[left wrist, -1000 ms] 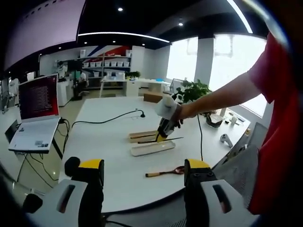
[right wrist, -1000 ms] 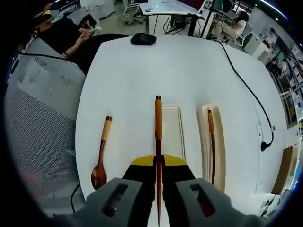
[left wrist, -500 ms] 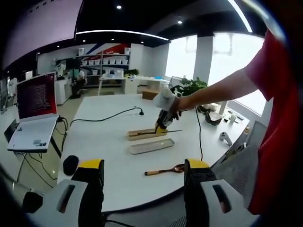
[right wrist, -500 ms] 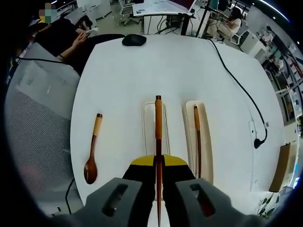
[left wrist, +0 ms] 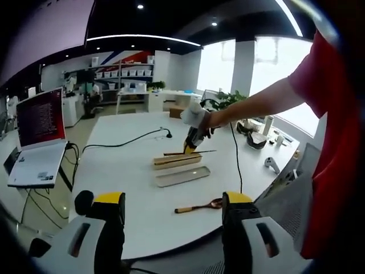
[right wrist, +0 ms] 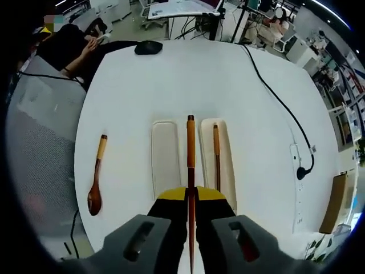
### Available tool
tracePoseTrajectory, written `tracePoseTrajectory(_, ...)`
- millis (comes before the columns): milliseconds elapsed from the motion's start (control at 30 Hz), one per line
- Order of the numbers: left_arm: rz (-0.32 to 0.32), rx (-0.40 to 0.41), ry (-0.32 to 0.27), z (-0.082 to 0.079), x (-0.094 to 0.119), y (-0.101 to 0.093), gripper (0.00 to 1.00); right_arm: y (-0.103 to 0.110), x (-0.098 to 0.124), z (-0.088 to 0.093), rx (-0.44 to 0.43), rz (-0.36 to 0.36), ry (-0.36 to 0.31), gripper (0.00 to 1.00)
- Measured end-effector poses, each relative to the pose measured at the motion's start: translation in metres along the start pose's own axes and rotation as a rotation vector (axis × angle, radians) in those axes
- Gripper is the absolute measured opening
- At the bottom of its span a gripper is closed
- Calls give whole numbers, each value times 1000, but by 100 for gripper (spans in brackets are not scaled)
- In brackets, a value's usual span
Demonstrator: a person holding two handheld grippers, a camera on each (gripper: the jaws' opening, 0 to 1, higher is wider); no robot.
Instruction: Arrange the utensils inside the cutlery case until each visible utensil rests in its matching compartment.
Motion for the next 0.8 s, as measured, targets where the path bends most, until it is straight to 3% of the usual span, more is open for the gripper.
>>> tracePoseTrajectory(400, -9, 25, -7, 2, -5, 5, 70, -35, 18, -14, 15, 15, 11, 0)
tracePoseTrajectory(800, -24, 41, 2, 7, -6, 10, 70, -49, 6, -33, 20, -22, 21, 0)
Point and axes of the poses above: the point that each gripper's makers call its tool centre point, and the gripper's own axes: x roughly backward along the fingers, y roughly to its left, z roughly out of its underside, the point moved 9 cm from there along x, roughly backward along the fingers, and after that the axes turned 2 degrees about y, right-handed, at the moved point
